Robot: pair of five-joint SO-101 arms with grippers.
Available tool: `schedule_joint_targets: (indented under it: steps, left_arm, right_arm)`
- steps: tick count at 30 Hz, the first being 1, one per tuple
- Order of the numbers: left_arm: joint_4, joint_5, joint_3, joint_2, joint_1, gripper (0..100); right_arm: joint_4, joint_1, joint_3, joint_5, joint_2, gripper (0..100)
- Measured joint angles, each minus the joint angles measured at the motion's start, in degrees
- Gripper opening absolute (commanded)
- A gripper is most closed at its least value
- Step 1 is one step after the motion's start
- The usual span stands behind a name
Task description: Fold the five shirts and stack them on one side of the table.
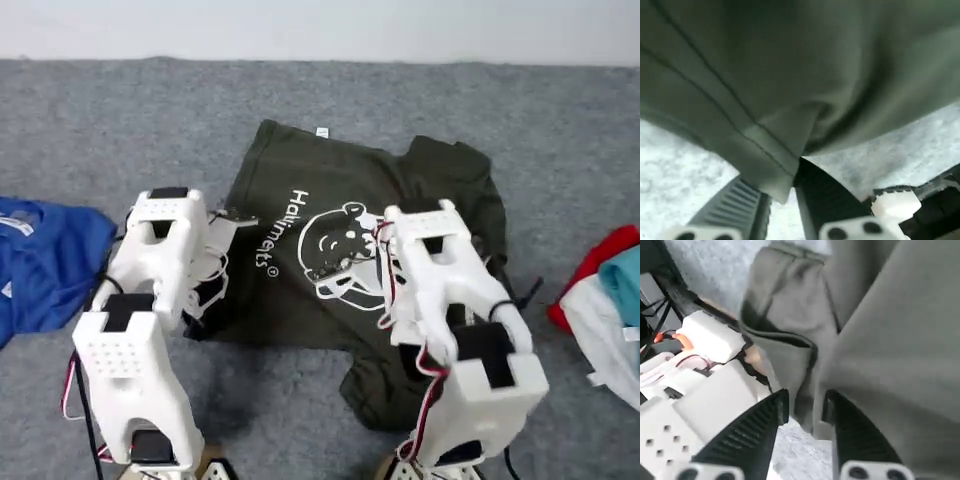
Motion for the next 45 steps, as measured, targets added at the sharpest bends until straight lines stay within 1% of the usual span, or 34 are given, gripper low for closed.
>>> schedule_joint_targets:
  steps: [4,7,9,12,14,17,21,30,32,36,38,41,45]
  left_arm:
    - [0.8,-0.1,-3.8,2.9,0.0,1]
    - [0.9,-0.1,-5.4,4.9,0.0,1]
    - [0.9,-0.1,-5.7,5.5,0.0,1]
    - [2.7,-0.1,-6.6,5.6,0.0,1]
    - [3.3,-0.1,-6.8,5.6,0.0,1]
    - [3.9,-0.1,-7.1,5.6,0.0,1]
    - [4.0,-0.1,-7.3,5.6,0.0,1]
    - [4.0,-0.1,-7.3,5.6,0.0,1]
    - [4.0,-0.1,-7.3,5.6,0.0,1]
    - [4.0,-0.1,-7.3,5.6,0.0,1]
    - [4.0,-0.1,-7.3,5.6,0.0,1]
    - [4.0,-0.1,-7.3,5.6,0.0,1]
    - [4.0,-0.1,-7.4,5.6,0.0,1]
  right_arm:
    - [0.0,-2.8,8.4,1.2,-6.5,14.7]
    - [0.0,-7.0,15.0,1.4,-10.0,15.1]
    - [-0.2,-8.4,15.9,1.4,-11.4,15.1]
    - [-1.7,-8.7,16.0,1.0,-11.6,15.1]
    - [-2.4,-8.6,16.0,-0.4,-10.6,15.1]
    - [-3.3,-10.5,16.0,-1.9,-7.3,15.1]
    - [-6.5,-11.0,16.0,-4.0,-3.0,15.1]
    - [-12.4,-11.0,15.9,-4.4,2.6,15.3]
    - [-12.9,-11.0,15.9,-4.7,2.8,18.1]
    - [-12.6,-11.3,15.9,-4.7,2.8,29.9]
    - [-11.0,-11.3,15.9,-4.7,2.8,34.3]
    - [-7.8,-11.5,15.6,-4.7,2.8,34.6]
    - [-2.9,-11.3,10.9,-4.7,3.0,33.5]
